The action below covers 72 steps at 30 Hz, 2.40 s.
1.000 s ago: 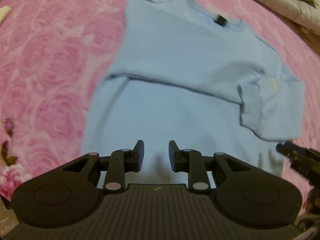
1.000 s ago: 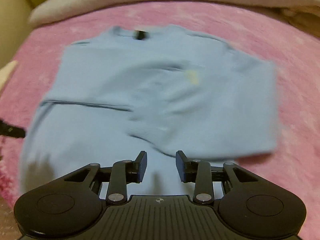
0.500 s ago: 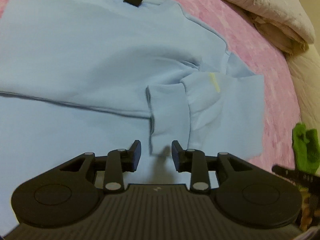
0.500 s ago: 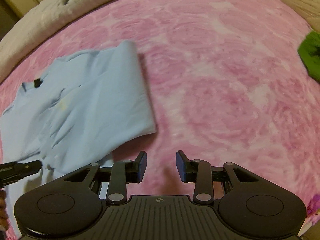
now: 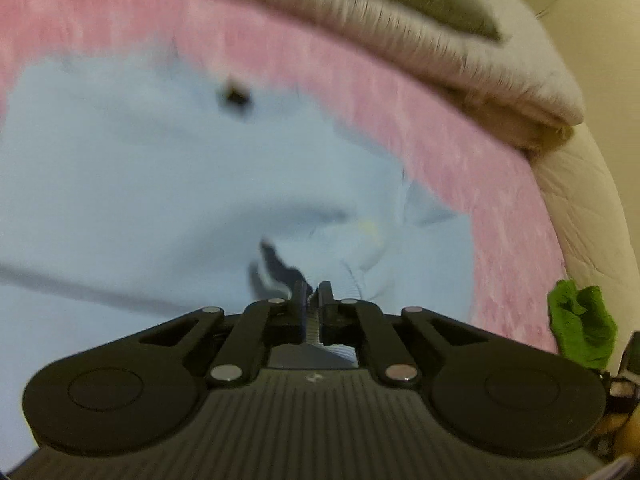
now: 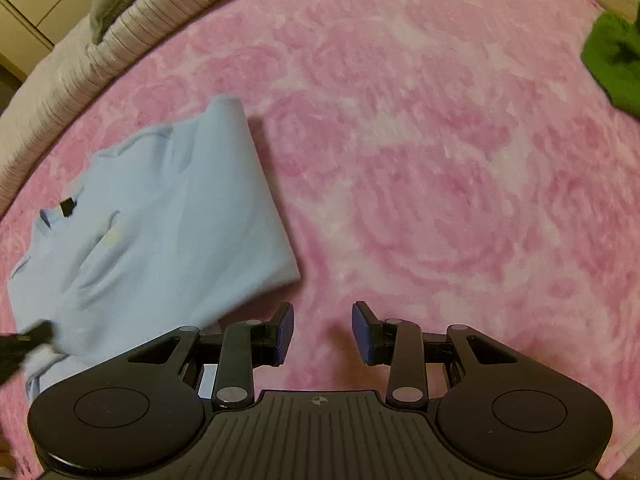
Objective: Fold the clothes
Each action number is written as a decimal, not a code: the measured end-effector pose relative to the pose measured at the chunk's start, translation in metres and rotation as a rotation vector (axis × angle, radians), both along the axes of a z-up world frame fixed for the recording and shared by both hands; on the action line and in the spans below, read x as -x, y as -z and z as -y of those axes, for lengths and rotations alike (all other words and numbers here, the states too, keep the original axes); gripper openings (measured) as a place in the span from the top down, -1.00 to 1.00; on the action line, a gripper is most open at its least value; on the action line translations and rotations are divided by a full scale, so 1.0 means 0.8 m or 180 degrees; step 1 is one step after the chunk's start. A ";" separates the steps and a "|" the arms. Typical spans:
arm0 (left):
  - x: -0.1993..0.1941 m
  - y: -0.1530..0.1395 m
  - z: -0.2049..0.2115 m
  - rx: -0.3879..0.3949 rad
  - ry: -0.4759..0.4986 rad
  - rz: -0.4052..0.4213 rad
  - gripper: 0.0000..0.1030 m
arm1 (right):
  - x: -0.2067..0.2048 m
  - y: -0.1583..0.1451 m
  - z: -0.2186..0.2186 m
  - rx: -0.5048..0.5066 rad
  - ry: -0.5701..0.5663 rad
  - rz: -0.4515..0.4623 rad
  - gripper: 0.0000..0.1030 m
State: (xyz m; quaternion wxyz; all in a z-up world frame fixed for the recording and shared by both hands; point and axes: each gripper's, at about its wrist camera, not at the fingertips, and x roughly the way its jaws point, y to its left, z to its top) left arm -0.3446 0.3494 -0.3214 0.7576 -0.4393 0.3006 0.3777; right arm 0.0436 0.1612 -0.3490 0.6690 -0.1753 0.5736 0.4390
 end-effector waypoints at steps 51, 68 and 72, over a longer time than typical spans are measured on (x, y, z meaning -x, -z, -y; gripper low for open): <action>0.119 0.084 -0.091 -0.0509 0.0451 -0.1371 0.91 | 0.108 0.068 -0.096 0.0020 -0.0830 0.0442 0.80; 0.085 0.077 -0.078 -0.0342 0.0194 -0.1444 0.83 | 0.148 0.064 -0.123 0.0240 -0.0849 0.0523 0.75; 0.107 0.032 -0.058 -0.0214 0.0144 -0.1471 0.83 | 0.156 0.011 -0.095 0.0099 -0.0656 0.0305 0.58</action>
